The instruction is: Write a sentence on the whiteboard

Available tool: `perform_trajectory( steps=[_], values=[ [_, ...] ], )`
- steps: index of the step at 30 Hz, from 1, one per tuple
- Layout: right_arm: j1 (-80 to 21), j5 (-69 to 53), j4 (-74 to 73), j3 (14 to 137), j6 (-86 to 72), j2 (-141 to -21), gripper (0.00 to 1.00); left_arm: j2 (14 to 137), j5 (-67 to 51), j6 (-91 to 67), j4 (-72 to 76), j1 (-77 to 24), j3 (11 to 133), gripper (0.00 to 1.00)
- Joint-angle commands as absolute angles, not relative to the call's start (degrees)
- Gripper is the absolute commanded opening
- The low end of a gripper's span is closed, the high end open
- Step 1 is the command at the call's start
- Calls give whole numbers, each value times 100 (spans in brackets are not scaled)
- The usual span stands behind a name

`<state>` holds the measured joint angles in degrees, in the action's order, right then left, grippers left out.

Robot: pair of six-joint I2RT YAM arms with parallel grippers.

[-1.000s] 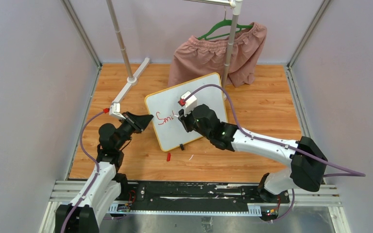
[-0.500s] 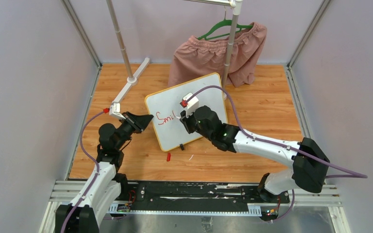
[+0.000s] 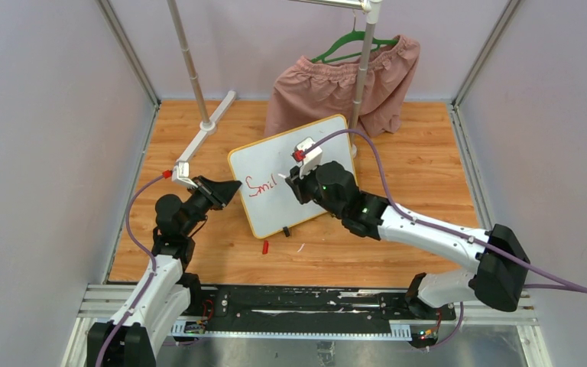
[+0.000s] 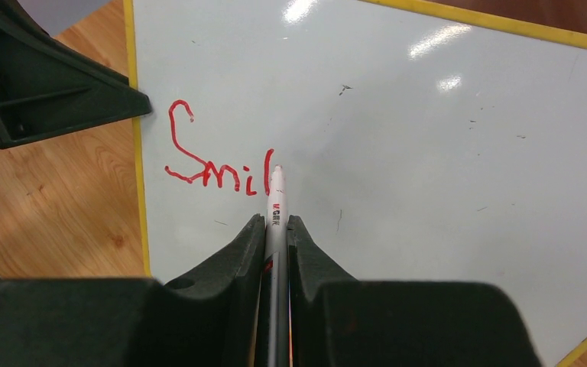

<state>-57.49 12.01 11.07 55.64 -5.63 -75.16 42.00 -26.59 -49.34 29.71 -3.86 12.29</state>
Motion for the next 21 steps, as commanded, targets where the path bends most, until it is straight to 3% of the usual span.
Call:
perform_trajectory(
  steps=[1, 21],
  values=[
    [-5631, 1280, 1002, 5532, -520, -7391, 0, 4149, -2742, -4966, 3058, -369, 1163, 0],
    [-5621, 1222, 1110, 5346, -491, -7684, 0, 4188, -2760, -4966, 3054, -376, 1160, 0]
  ],
)
